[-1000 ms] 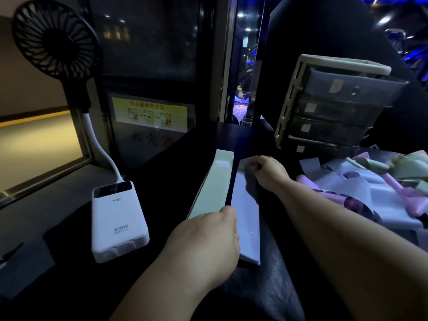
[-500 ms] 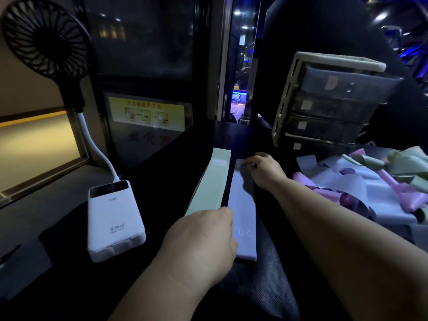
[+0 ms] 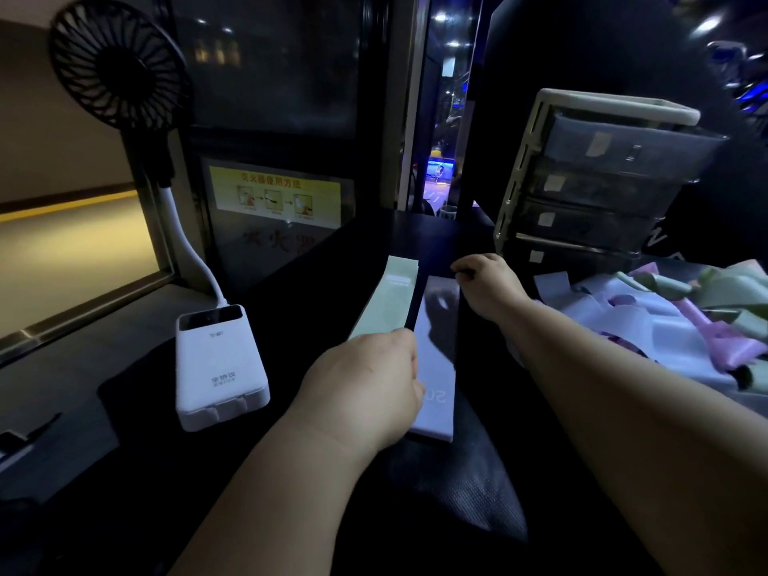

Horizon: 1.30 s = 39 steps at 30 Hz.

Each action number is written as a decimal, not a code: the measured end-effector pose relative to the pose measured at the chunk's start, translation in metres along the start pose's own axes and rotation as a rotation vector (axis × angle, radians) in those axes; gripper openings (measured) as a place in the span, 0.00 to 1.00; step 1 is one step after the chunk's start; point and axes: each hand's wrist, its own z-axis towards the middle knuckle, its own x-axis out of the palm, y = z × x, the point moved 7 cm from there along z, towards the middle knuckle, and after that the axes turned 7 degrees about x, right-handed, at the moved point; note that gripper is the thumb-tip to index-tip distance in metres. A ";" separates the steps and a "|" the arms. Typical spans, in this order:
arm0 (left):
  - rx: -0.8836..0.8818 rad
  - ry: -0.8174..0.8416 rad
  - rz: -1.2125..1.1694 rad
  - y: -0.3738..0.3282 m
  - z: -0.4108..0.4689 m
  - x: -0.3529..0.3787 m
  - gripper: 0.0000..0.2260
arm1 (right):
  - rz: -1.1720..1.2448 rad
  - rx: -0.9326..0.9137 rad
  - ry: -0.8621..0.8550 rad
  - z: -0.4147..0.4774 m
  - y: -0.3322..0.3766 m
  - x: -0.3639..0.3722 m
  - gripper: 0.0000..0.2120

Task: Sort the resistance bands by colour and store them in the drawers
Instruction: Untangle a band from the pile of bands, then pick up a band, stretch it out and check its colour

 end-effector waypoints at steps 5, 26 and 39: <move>-0.015 -0.016 -0.030 -0.010 0.009 0.005 0.06 | -0.030 -0.064 0.015 -0.011 -0.007 -0.030 0.12; 0.136 -0.034 -0.134 -0.160 0.101 0.052 0.18 | -0.002 -0.053 -0.015 -0.086 -0.123 -0.137 0.05; 0.083 -0.270 -0.461 -0.138 0.141 0.098 0.04 | -0.137 -0.129 0.010 -0.078 -0.140 -0.137 0.07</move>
